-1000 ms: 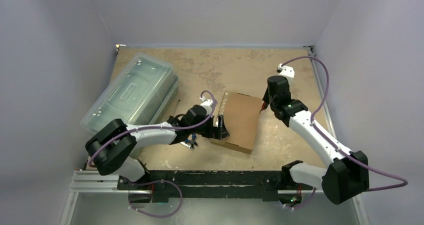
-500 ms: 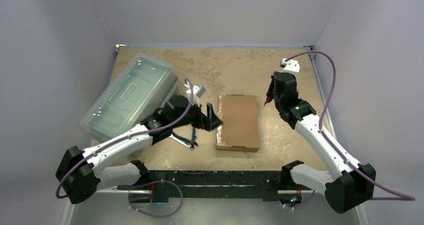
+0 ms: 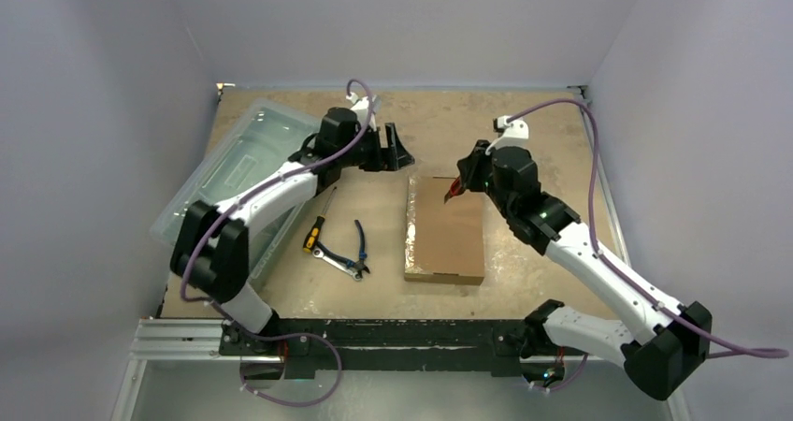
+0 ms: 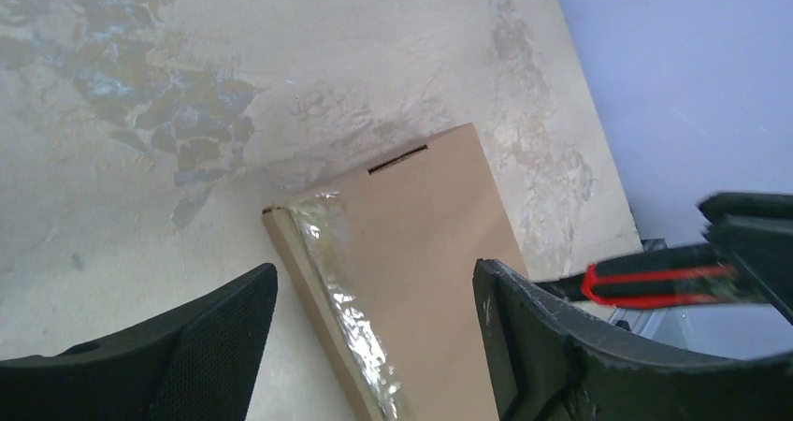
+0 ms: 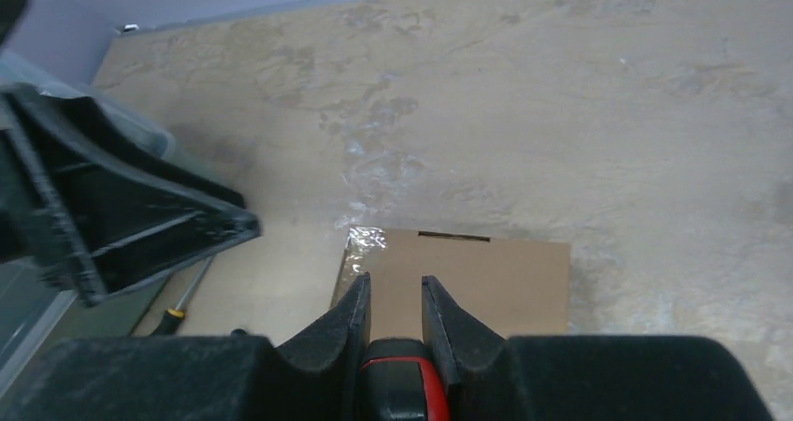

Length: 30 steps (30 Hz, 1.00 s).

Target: Unpack the express box

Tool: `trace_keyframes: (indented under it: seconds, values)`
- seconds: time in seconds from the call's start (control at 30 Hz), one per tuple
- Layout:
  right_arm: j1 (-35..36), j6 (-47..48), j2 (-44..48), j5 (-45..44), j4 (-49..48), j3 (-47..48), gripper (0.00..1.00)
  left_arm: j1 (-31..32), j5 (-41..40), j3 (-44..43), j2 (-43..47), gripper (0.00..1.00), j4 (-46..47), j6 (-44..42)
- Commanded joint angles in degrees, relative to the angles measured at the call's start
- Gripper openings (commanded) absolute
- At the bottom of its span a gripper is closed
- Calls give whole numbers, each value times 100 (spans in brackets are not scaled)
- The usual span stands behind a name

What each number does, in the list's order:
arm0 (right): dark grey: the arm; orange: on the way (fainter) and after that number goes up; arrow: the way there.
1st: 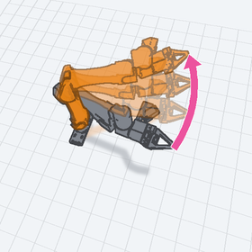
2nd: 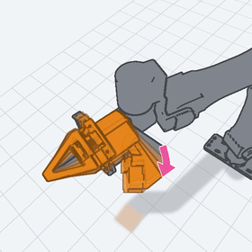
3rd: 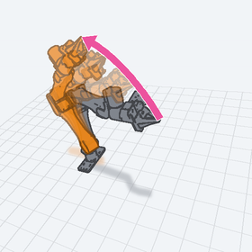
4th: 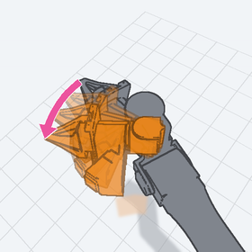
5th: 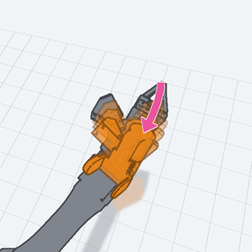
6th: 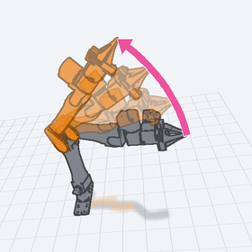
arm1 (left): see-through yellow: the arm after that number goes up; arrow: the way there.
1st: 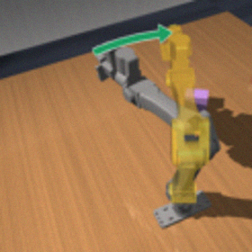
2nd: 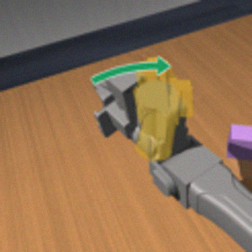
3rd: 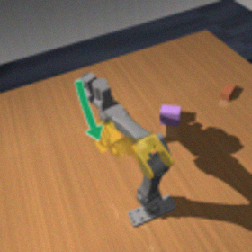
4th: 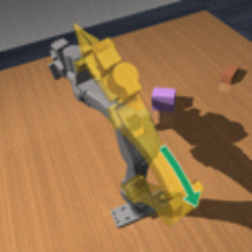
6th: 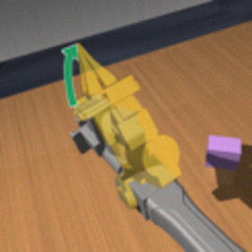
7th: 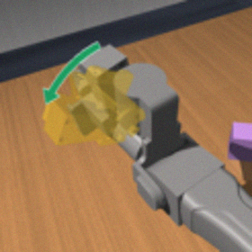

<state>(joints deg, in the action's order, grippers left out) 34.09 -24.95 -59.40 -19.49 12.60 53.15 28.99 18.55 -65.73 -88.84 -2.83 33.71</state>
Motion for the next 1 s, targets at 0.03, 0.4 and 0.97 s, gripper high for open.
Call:
trace_keyframes:
  seconds: [0.03, 0.4, 0.97]
  values:
    - [391, -574, -499, -143, -553, 234, 0, -60, 663, -430, -901, 74, 816, -230]
    - [1012, -1071, -1090, -1110, -772, 390, 0, -221, 1019, -421, -1943, 47, 1269, -69]
    - [1054, -1712, -2024, -1920, -1018, 776, 0, -474, 2004, -269, -2580, 34, 2323, 812]
